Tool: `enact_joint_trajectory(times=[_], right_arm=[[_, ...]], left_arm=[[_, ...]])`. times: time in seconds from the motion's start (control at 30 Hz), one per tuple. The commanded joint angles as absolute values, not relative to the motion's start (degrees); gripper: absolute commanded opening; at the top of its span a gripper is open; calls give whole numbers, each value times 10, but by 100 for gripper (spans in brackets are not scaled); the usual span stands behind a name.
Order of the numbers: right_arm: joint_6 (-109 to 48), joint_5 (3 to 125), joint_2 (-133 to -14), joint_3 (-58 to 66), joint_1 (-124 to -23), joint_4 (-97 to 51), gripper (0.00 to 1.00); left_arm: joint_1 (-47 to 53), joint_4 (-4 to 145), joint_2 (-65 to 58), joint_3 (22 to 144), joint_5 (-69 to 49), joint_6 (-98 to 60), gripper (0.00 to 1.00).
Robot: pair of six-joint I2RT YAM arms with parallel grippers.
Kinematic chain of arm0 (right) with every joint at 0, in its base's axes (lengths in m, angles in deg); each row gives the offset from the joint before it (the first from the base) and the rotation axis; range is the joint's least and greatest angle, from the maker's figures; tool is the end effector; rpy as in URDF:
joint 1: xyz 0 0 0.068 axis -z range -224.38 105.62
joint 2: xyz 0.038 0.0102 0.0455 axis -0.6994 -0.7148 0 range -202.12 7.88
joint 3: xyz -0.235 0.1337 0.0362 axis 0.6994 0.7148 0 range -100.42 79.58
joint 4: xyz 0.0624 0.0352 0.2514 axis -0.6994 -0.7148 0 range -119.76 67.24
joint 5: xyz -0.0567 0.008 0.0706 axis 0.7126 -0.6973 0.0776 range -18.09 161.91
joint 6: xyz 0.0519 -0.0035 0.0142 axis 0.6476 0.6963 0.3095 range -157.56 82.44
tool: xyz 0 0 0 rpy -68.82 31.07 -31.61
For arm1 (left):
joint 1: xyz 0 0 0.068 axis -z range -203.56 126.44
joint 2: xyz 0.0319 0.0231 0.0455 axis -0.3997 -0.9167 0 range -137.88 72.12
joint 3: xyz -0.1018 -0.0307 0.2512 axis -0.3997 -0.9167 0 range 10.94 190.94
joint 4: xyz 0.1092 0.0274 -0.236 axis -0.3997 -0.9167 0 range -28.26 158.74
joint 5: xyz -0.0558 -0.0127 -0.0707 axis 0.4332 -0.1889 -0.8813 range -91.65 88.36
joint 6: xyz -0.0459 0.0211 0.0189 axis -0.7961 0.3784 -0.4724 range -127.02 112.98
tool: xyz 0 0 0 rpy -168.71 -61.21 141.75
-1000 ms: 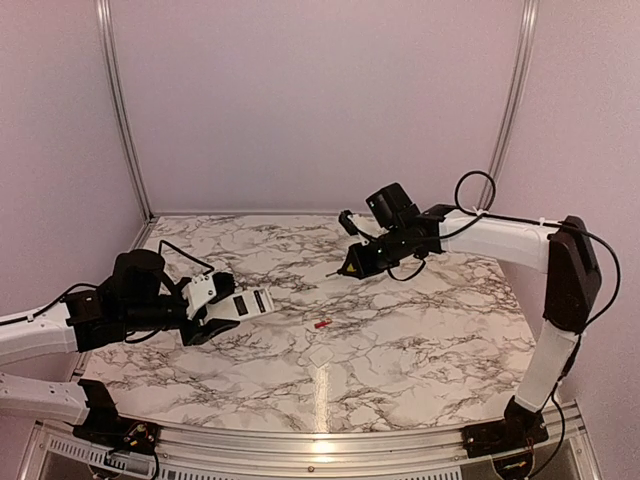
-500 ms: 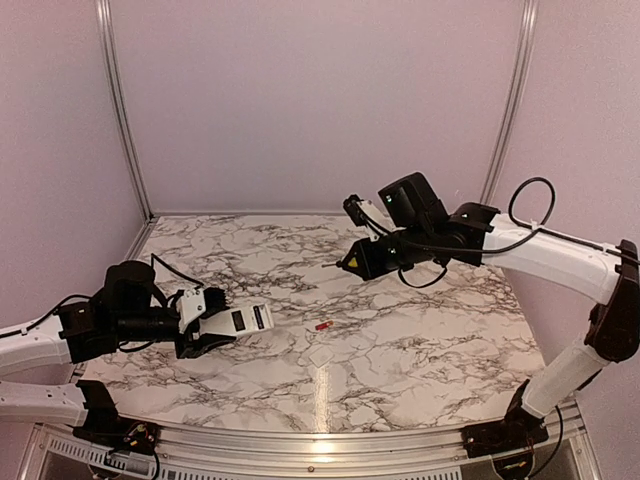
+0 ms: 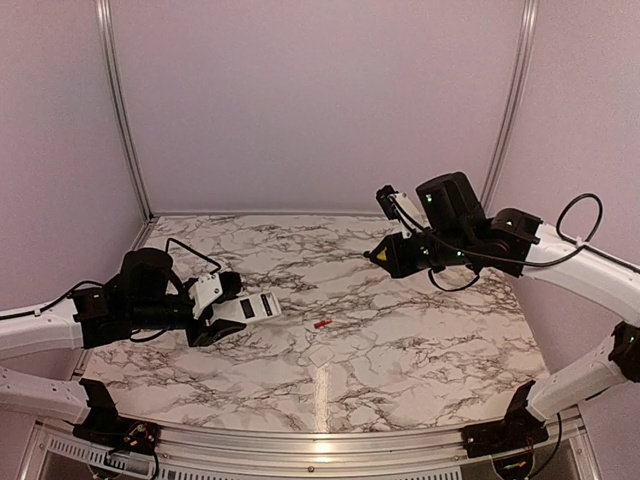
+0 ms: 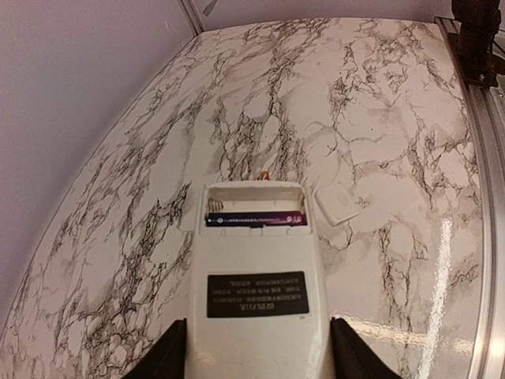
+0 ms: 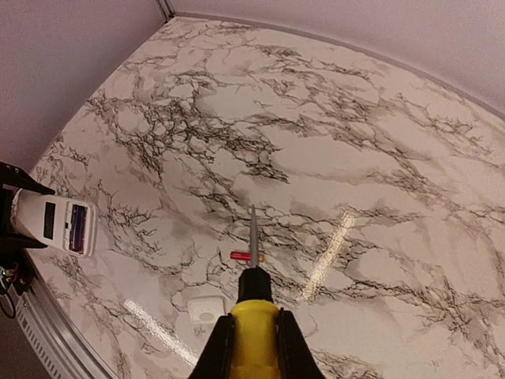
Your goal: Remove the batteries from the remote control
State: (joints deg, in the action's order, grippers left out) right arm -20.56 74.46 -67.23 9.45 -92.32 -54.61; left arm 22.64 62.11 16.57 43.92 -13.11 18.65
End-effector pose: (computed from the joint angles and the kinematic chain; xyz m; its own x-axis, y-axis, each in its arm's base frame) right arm 0.1949 0.2135 0.3414 -0.5938 -0.2224 -0.7732 -0.5693 0.7953 0.2085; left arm 0.1437 -0.1602 0.2394 0.0540 0.5570 -0.8287 0.8921 0.3459 0.2907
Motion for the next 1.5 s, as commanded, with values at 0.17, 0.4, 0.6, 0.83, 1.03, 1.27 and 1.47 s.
enact_joint_trajectory(times=[0.17,0.4,0.6,0.83,1.03,1.27,1.47], right_arm=[[-163,730,-601,154,-866,-553,0],[-153,635,-572,170,-849,-508,0],[-142,561,-566,160,-849,-530,0],[-135,497,-557,160,-849,-527,0],[-117,470,-557,164,-850,-518,0],[-108,441,-571,167,-854,-499,0],[-106,432,-601,167,-872,-511,0]], left_arm=[[238,666,80,509,-120,211,0],[239,668,21,551,-150,229,0],[248,680,-11,573,-164,225,0],[267,701,-40,591,-165,212,0],[285,718,-59,599,-161,196,0],[302,728,-74,608,-155,188,0],[313,736,-86,622,-142,190,0]])
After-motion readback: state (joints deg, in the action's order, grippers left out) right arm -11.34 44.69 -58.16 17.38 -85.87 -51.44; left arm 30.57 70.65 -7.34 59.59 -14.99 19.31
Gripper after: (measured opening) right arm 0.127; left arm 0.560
